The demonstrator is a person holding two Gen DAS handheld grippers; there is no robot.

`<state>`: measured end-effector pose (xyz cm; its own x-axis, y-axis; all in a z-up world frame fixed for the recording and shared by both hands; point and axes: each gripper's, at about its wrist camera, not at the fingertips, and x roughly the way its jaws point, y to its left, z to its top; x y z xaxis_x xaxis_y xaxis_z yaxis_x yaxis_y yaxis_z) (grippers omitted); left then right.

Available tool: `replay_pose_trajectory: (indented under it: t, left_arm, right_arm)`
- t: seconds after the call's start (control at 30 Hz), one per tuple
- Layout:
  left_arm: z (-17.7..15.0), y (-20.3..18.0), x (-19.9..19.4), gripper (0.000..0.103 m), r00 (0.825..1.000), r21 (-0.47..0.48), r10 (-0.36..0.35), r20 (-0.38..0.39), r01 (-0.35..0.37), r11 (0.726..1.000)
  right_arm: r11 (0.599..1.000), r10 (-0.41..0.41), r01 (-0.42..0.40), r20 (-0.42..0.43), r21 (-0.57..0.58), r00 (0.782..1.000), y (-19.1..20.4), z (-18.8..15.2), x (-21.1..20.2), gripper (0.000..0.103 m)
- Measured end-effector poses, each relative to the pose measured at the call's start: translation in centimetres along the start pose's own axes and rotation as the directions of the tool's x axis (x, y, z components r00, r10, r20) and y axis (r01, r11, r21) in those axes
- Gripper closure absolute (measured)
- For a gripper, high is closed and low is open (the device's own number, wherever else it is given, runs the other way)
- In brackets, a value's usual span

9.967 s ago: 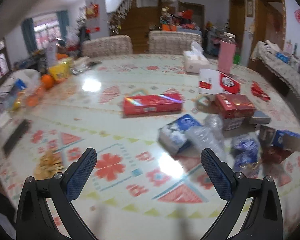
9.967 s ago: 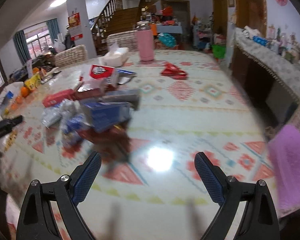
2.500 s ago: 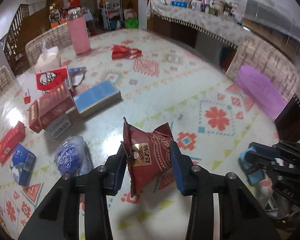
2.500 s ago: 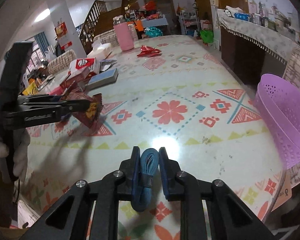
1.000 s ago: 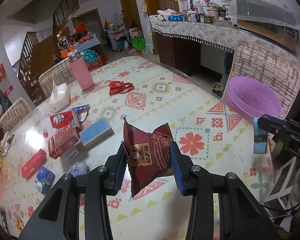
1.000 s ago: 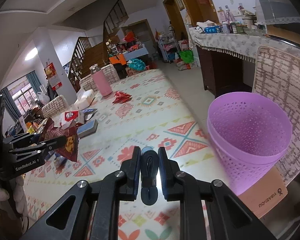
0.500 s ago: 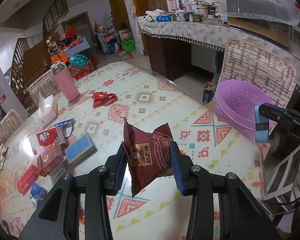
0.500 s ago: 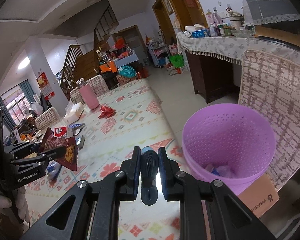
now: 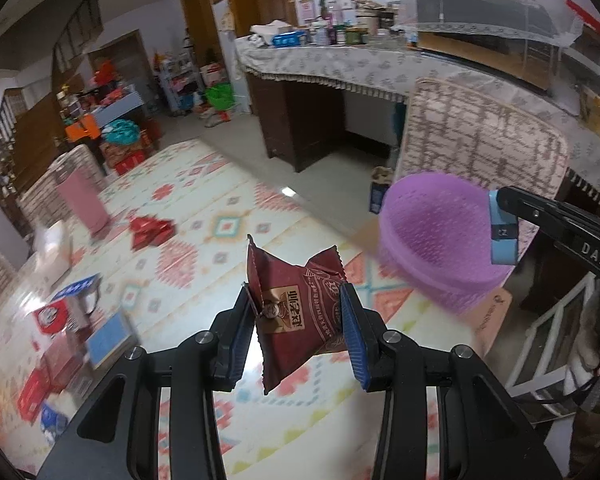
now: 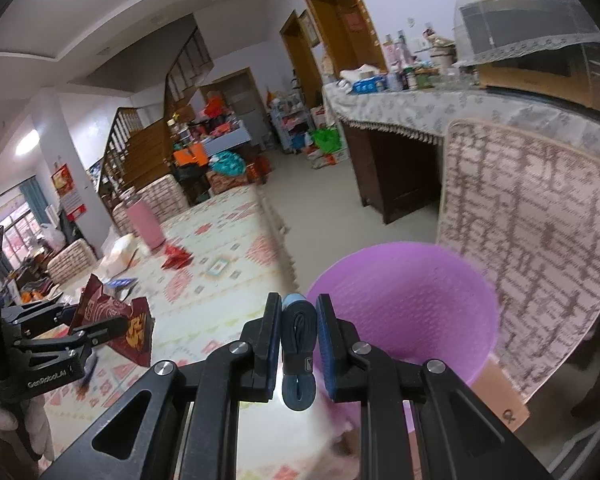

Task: Collect trash
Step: 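Carry the blue item and red snack bag over the pink basket, then open the right tool over the basket while the left releases the red snack bag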

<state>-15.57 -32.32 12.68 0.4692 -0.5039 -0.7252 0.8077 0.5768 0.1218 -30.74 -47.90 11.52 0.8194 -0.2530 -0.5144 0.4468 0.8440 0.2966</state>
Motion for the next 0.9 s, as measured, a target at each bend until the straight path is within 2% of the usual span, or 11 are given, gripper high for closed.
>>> replay_pose_trajectory:
  t: [0.3, 0.53, 0.67, 0.73, 0.77, 0.8, 0.83, 0.87, 0.9]
  left_arm:
    - [5.0, -4.3, 3.7, 0.063, 0.987, -0.003, -0.159, -0.019, 0.159, 0.987]
    - [7.0, -7.2, 6.9, 0.063, 0.968, -0.015, -0.245, -0.06, 0.244, 0.97]
    - [7.6, -8.1, 8.9, 0.063, 0.952, -0.052, -0.297, -0.079, 0.293, 0.955]
    - [7.8, -8.1, 9.5, 0.056, 0.944, -0.079, -0.319, -0.085, 0.313, 0.947]
    - [7.8, -8.1, 10.0, 0.047, 0.938, -0.094, -0.337, -0.088, 0.329, 0.94]
    - [7.7, -8.0, 10.2, 0.043, 0.935, -0.101, -0.344, -0.087, 0.335, 0.937]
    - [7.7, -7.9, 10.3, 0.04, 0.935, -0.105, -0.343, -0.087, 0.334, 0.937]
    - [7.5, -7.7, 10.3, 0.04, 0.937, -0.111, -0.338, -0.089, 0.328, 0.938]
    - [7.3, -7.4, 10.1, 0.04, 0.937, -0.113, -0.336, -0.091, 0.326, 0.939]
  right_arm:
    - [0.994, -0.099, 0.097, 0.039, 0.047, 0.994, -5.4, 2.6, -0.1, 0.084]
    - [0.984, -0.127, 0.129, -0.018, 0.119, 0.992, -9.5, 1.9, 2.2, 0.084]
    - [0.98, -0.13, 0.136, -0.049, 0.142, 0.99, -10.9, 1.3, 3.5, 0.084]
    - [0.979, -0.127, 0.135, -0.059, 0.152, 0.99, -11.4, 1.1, 4.2, 0.083]
    - [0.978, -0.129, 0.137, -0.063, 0.155, 0.99, -11.5, 0.9, 4.4, 0.083]
    - [0.978, -0.132, 0.14, -0.063, 0.156, 0.989, -11.7, 0.8, 4.7, 0.083]
    - [0.977, -0.133, 0.141, -0.064, 0.158, 0.989, -11.8, 0.8, 4.8, 0.081]
    - [0.976, -0.131, 0.141, -0.067, 0.167, 0.989, -12.0, 0.7, 5.0, 0.073]
    - [0.974, -0.127, 0.137, -0.066, 0.181, 0.99, -12.2, 0.5, 5.0, 0.06]
